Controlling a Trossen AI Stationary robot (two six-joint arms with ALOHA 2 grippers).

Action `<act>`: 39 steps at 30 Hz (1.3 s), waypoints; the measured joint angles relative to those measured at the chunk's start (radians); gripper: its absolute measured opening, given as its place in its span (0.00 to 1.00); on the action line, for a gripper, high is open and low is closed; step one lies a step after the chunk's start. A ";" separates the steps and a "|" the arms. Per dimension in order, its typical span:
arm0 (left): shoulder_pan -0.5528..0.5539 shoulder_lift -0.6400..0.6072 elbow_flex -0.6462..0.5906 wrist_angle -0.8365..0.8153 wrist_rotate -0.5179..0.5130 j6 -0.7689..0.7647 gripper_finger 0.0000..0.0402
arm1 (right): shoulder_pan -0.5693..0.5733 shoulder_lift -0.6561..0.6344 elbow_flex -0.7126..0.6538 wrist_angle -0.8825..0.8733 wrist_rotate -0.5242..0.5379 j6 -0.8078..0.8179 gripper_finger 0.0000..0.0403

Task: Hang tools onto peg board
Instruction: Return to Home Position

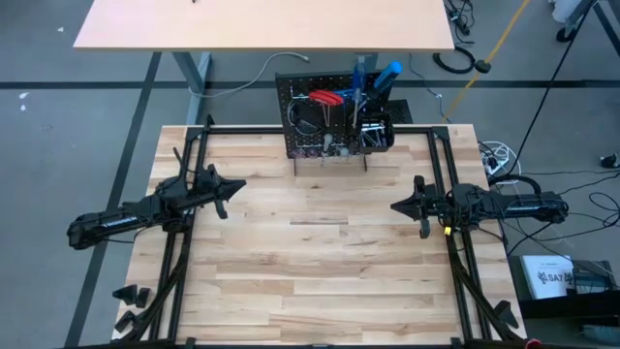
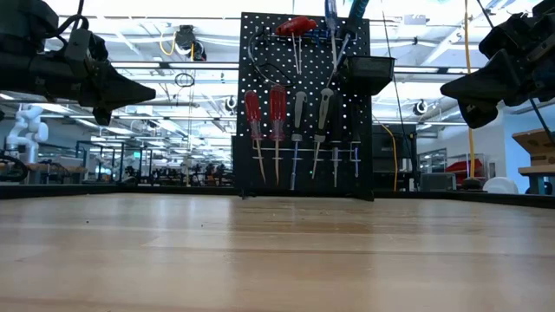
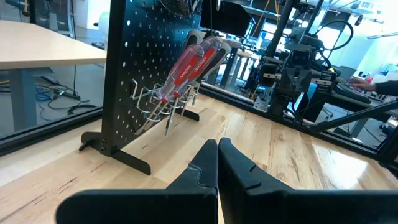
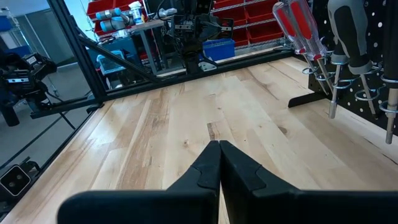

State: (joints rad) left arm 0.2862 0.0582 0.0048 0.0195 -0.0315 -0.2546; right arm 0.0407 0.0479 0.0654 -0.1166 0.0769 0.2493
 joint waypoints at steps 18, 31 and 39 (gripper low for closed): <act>0.000 0.000 0.000 0.000 0.000 0.000 0.00 | 0.000 0.000 0.000 0.000 0.000 0.000 0.00; 0.000 0.000 0.000 0.000 0.000 0.000 0.00 | 0.000 0.000 0.000 0.000 0.000 0.000 0.00; 0.000 0.000 0.000 0.000 0.000 0.000 0.00 | 0.000 0.000 0.000 0.000 0.000 0.000 0.00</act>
State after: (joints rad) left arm 0.2859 0.0582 0.0044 0.0196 -0.0311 -0.2546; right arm 0.0410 0.0479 0.0654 -0.1167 0.0770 0.2489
